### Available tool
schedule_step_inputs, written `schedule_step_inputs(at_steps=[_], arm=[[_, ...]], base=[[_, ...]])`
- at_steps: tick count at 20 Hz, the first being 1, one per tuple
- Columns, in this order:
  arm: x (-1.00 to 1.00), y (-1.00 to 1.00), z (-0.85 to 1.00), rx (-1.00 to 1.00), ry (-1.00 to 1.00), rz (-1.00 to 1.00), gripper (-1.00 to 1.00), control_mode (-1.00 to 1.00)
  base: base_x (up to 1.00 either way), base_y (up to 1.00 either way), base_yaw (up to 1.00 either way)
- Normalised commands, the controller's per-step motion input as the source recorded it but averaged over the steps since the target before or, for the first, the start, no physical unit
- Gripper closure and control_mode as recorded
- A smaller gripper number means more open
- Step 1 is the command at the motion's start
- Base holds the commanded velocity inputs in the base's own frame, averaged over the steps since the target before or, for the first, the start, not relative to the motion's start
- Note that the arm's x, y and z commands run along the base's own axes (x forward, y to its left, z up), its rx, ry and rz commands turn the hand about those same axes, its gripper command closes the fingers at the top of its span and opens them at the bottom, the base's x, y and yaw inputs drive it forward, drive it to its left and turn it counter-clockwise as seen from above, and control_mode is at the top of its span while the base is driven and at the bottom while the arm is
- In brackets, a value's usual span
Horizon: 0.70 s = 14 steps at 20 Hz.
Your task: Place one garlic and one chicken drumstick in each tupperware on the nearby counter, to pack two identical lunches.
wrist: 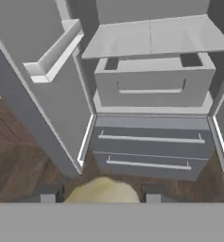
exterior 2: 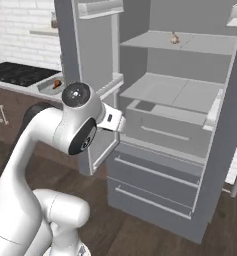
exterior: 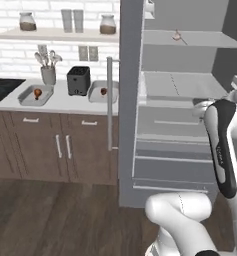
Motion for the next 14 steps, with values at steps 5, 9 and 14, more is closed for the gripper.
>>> schedule_step_inputs(at_steps=[5,9,14], arm=[[0.0,0.0,0.0,0.0,0.0,0.0,1.0,1.0],[0.0,0.0,0.0,0.0,0.0,0.0,1.0,1.0],[0.0,0.0,0.0,0.0,0.0,0.0,1.0,1.0]], base=[[-0.26,1.0,0.29],[0.41,1.0,0.02],[0.92,1.0,-0.07]])
